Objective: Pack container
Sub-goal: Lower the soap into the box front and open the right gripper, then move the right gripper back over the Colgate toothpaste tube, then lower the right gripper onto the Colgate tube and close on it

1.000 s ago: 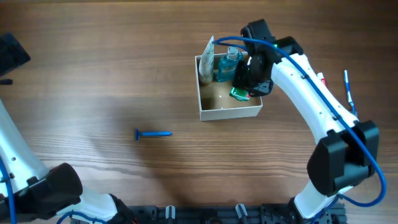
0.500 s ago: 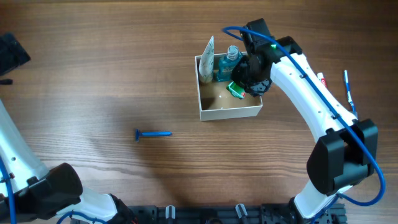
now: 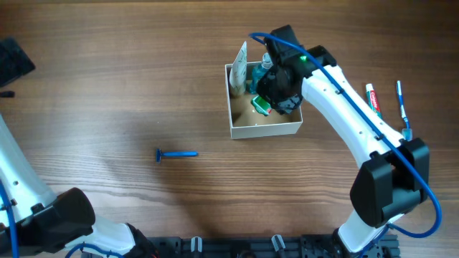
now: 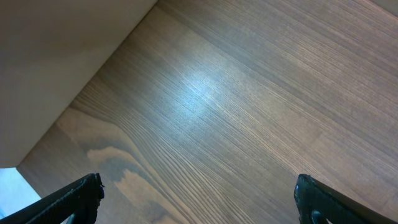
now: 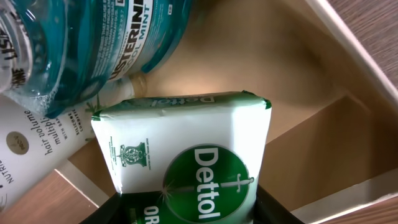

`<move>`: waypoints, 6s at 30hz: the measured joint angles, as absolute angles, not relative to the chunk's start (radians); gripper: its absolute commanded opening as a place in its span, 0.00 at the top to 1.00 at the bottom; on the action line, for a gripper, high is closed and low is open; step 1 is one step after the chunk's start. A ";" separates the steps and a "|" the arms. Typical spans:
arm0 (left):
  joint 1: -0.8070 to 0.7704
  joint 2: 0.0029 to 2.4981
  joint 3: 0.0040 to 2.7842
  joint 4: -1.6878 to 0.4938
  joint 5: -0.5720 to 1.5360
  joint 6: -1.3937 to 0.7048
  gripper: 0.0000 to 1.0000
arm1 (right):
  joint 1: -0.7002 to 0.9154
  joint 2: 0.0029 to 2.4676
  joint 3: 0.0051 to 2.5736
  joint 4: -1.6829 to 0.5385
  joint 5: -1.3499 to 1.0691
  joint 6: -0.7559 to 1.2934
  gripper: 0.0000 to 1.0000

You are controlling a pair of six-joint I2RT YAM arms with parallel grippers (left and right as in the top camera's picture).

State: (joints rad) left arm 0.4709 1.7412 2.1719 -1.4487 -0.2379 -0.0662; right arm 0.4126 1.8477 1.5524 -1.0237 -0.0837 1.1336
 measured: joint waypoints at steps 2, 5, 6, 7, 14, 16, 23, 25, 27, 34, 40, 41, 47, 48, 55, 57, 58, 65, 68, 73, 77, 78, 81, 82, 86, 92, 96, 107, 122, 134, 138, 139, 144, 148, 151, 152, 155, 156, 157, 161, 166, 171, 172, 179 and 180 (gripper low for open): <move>0.471 1.741 2.172 -1.448 -0.237 -0.067 0.00 | 0.413 1.848 1.552 -1.023 -0.076 1.153 0.62; 0.471 1.741 2.172 -1.449 -0.238 -0.067 0.00 | 0.412 1.848 1.541 -1.001 -0.067 1.192 0.58; 0.471 1.741 2.172 -1.448 -0.238 -0.067 0.00 | 0.412 1.848 1.533 -0.989 -0.065 1.203 0.56; 0.471 1.741 2.172 -1.448 -0.238 -0.066 0.00 | 0.412 1.848 1.524 -0.974 -0.065 1.213 0.53; 0.471 1.741 2.172 -1.449 -0.238 -0.067 0.00 | 0.412 1.848 1.466 -0.896 -0.062 1.275 0.46; 0.471 1.741 2.172 -1.448 -0.238 -0.067 0.00 | 0.412 1.848 1.464 -0.879 -0.061 1.288 0.38; 0.471 1.741 2.172 -1.448 -0.238 -0.067 0.00 | 0.412 1.848 1.464 -0.834 -0.043 1.304 0.18; 0.471 1.741 2.172 -1.449 -0.238 -0.066 0.00 | 0.412 1.848 1.464 -0.831 -0.043 1.308 0.16; 0.471 1.741 2.172 -1.449 -0.238 -0.066 0.00 | 0.412 1.848 1.464 -0.829 -0.042 1.309 0.14; 0.471 1.741 2.172 -1.449 -0.238 -0.067 0.00 | 0.411 1.848 1.464 -0.829 -0.040 1.309 0.09; 0.471 1.741 2.172 -1.449 -0.238 -0.067 0.00 | 0.387 1.842 1.464 -0.829 -0.044 1.292 0.06; 0.471 1.741 2.172 -1.449 -0.238 -0.066 0.00 | 0.380 1.835 1.464 -0.829 -0.044 1.285 0.05; 0.471 1.741 2.172 -1.448 -0.238 -0.066 0.00 | 0.364 1.744 1.464 -0.829 -0.044 1.266 0.05; 0.471 1.741 2.172 -1.448 -0.238 -0.066 0.00 | 0.365 1.721 1.464 -0.829 -0.044 1.260 0.06; 0.471 1.741 2.172 -1.449 -0.237 -0.066 0.00 | 0.365 1.584 1.464 -0.836 -0.024 1.248 0.05; 0.471 1.741 2.172 -1.448 -0.238 -0.066 0.00 | 0.364 1.541 1.464 -0.874 0.027 1.240 0.05; 0.471 1.741 2.172 -1.448 -0.238 -0.067 0.00 | 0.363 1.513 1.464 -0.905 0.064 1.226 0.05; 0.471 1.741 2.172 -1.449 -0.238 -0.066 0.00 | 0.308 1.279 1.465 -0.978 0.264 0.847 0.00; 0.471 1.741 2.172 -1.449 -0.238 -0.066 0.00 | 0.302 1.221 1.467 -1.056 0.309 0.591 0.00; 0.471 1.741 2.172 -1.449 -0.238 -0.067 0.00 | 0.226 1.258 1.467 -1.190 0.351 0.386 0.00; 0.471 1.741 2.172 -1.449 -0.238 -0.067 0.00 | 0.123 1.326 1.467 -1.185 0.297 0.307 0.00; 0.471 1.741 2.172 -1.449 -0.238 -0.067 0.00 | 0.109 1.338 1.467 -1.176 0.281 0.295 0.00; 0.471 1.741 2.172 -1.450 -0.237 -0.066 0.00 | 0.083 1.362 1.467 -1.145 0.235 0.243 0.00; 0.471 1.741 2.172 -1.449 -0.238 -0.066 0.00 | 0.079 1.365 1.467 -1.142 0.225 0.223 0.00; 0.471 1.741 2.172 -1.450 -0.238 -0.066 0.00 | 0.017 1.390 1.467 -1.166 0.116 0.087 0.00; 0.471 1.741 2.172 -1.451 -0.238 -0.067 0.00 | -0.187 1.529 1.467 -1.192 -0.066 -0.103 0.00; 0.471 1.741 2.172 -1.450 -0.238 -0.067 0.00 | -0.249 1.621 1.467 -1.145 -0.086 -0.145 0.00; 0.471 1.741 2.172 -1.451 -0.238 -0.066 0.00 | -0.255 1.919 1.467 -1.080 -0.017 -0.264 0.00; 0.471 1.741 2.172 -1.451 -0.238 -0.066 0.00 | -0.271 2.027 1.466 -0.903 0.027 -0.365 0.00; 0.471 1.741 2.172 -1.451 -0.238 -0.067 0.00 | -0.347 2.027 1.466 -0.879 -0.008 -0.451 0.00; 0.471 1.741 2.172 -1.451 -0.237 -0.066 0.00 | -0.348 2.027 1.466 -0.876 -0.023 -0.451 0.00; 0.471 1.741 2.172 -1.451 -0.238 -0.066 0.00 | -0.348 2.028 1.466 -0.876 -0.023 -0.452 0.00; 0.471 1.741 2.172 -1.451 -0.238 -0.067 0.00 | -0.348 2.041 1.466 -0.877 -0.027 -0.452 0.00; 0.471 1.741 2.172 -1.451 -0.238 -0.067 0.00 | -0.348 2.049 1.466 -0.874 -0.027 -0.460 0.00; 0.471 1.741 2.172 -1.451 -0.238 -0.067 0.00 | -0.348 2.052 1.466 -0.874 -0.027 -0.474 0.00; 0.471 1.741 2.172 -1.451 -0.238 -0.066 0.00 | -0.348 2.054 1.466 -0.874 -0.028 -0.476 0.00; 0.471 1.741 2.172 -1.451 -0.238 -0.066 0.00 | -0.348 2.065 1.466 -0.874 -0.035 -0.477 0.00; 0.471 1.741 2.172 -1.451 -0.238 -0.066 0.00 | -0.348 2.066 1.466 -0.874 -0.039 -0.477 0.00; 0.471 1.741 2.172 -1.451 -0.238 -0.067 0.00 | -0.348 2.067 1.466 -0.873 -0.045 -0.477 0.00; 0.471 1.741 2.172 -1.450 -0.238 -0.067 0.00 | -0.348 2.069 1.466 -0.865 -0.054 -0.477 0.00; 0.471 1.741 2.172 -1.451 -0.238 -0.067 0.00 | -0.348 2.076 1.466 -0.865 -0.061 -0.492 0.00; 0.471 1.741 2.172 -1.451 -0.237 -0.066 0.00 | -0.348 2.101 1.466 -0.866 -0.064 -0.503 0.00; 0.471 1.741 2.172 -1.451 -0.238 -0.067 0.00 | -0.348 2.102 1.466 -0.866 -0.065 -0.503 0.00; 0.471 1.741 2.172 -1.451 -0.238 -0.066 0.00 | -0.348 2.104 1.467 -0.866 -0.064 -0.503 0.03; 0.471 1.741 2.172 -1.451 -0.237 -0.066 0.00 | -0.348 2.104 1.467 -0.866 -0.064 -0.503 0.06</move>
State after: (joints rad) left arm 0.4709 1.7412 2.1719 -1.4506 -0.2375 -0.0662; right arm -0.3477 2.1040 1.4666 -0.8658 -0.0639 -0.5034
